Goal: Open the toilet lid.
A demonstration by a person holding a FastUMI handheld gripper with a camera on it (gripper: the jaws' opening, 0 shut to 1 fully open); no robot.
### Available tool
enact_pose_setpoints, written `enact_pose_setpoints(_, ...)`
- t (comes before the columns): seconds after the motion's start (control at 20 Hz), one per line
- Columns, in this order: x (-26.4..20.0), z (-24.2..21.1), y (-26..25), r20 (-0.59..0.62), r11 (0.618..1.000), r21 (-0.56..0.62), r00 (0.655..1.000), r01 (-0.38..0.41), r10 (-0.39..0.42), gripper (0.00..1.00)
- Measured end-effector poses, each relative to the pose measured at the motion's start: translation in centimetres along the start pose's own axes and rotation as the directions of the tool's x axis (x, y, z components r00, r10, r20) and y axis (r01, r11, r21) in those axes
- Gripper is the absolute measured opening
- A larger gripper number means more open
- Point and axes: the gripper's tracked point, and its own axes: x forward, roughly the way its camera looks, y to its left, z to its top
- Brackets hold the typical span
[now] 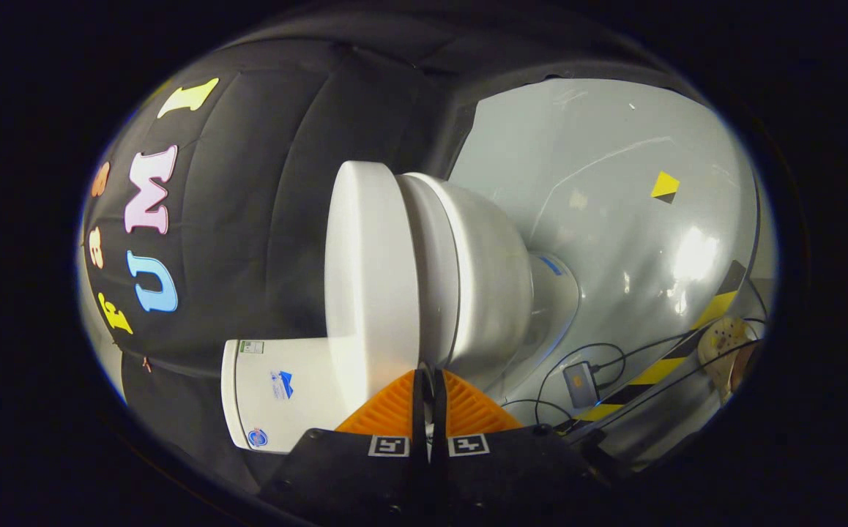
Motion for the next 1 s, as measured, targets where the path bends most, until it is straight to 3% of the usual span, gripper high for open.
enact_pose_setpoints(0.4,-2.1,-0.2,3.6,0.019,0.991,-0.135,1.0,0.006,-0.003,0.05)
enact_pose_setpoints(0.55,-3.1,-0.4,5.3,0.048,0.975,-0.216,0.998,0.048,-0.038,0.05)
enact_pose_setpoints(0.85,-5.5,-1.8,11.1,0.115,0.918,-0.386,0.992,0.09,-0.049,0.05)
enact_pose_setpoints(1.0,-6.5,-3.1,14.0,0.148,0.866,-0.487,0.988,0.118,-0.052,0.05)
